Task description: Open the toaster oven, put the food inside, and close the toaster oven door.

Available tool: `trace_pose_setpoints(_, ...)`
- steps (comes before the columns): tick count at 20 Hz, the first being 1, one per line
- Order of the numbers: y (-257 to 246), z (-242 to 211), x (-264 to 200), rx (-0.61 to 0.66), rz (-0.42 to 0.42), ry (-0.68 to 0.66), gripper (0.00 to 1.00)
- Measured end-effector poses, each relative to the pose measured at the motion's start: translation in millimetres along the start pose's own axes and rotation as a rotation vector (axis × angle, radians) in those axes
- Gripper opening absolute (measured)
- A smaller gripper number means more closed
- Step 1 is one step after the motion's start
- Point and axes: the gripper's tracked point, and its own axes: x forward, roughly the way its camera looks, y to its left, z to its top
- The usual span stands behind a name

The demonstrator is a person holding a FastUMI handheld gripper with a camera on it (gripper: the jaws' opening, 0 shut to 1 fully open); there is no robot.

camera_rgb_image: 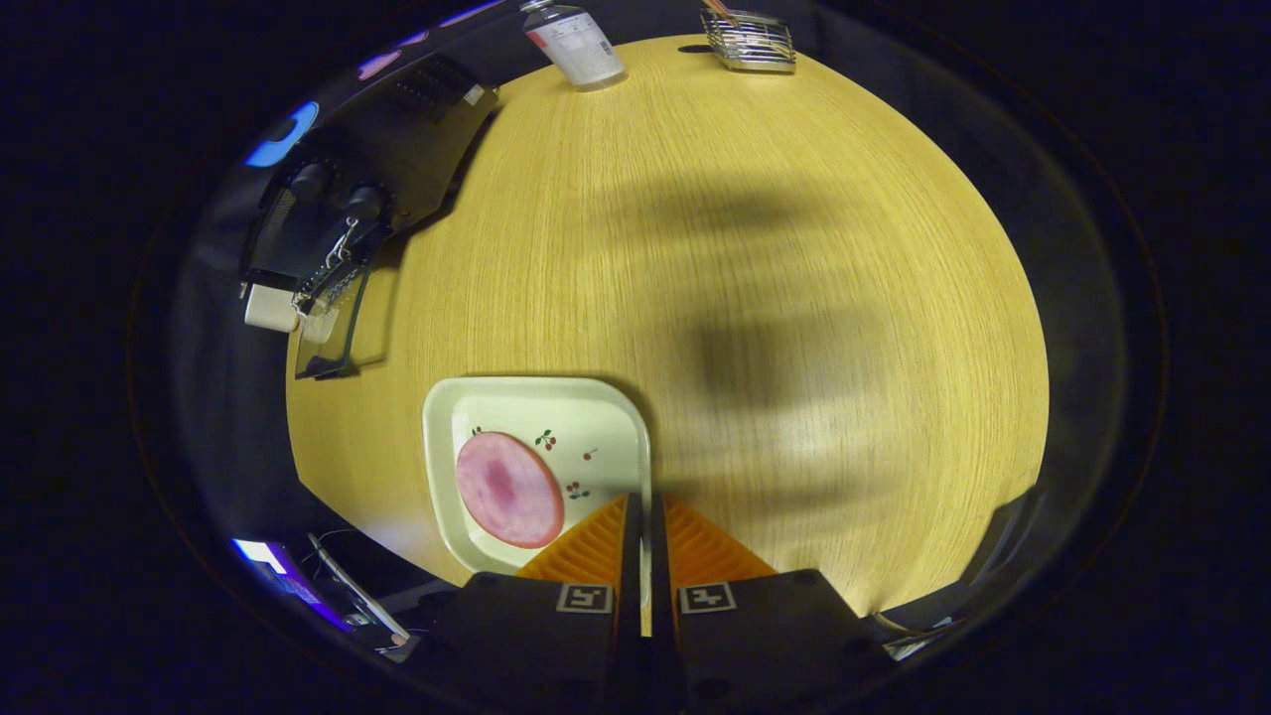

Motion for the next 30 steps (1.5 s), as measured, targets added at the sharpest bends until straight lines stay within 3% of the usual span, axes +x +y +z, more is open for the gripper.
trace_pose_setpoints(3,2,1,-1,0.016,0.078,-0.018,0.06)
trace_pose_setpoints(8,16,-5,-3,0.219,0.294,-0.053,0.06)
trace_pose_setpoints(15,29,4,-21,0.400,0.445,-0.159,0.05)
trace_pose_setpoints(23,92,0,-65,0.477,0.454,-0.236,0.05)
trace_pose_setpoints(30,204,29,-67,0.592,0.494,-0.305,0.05)
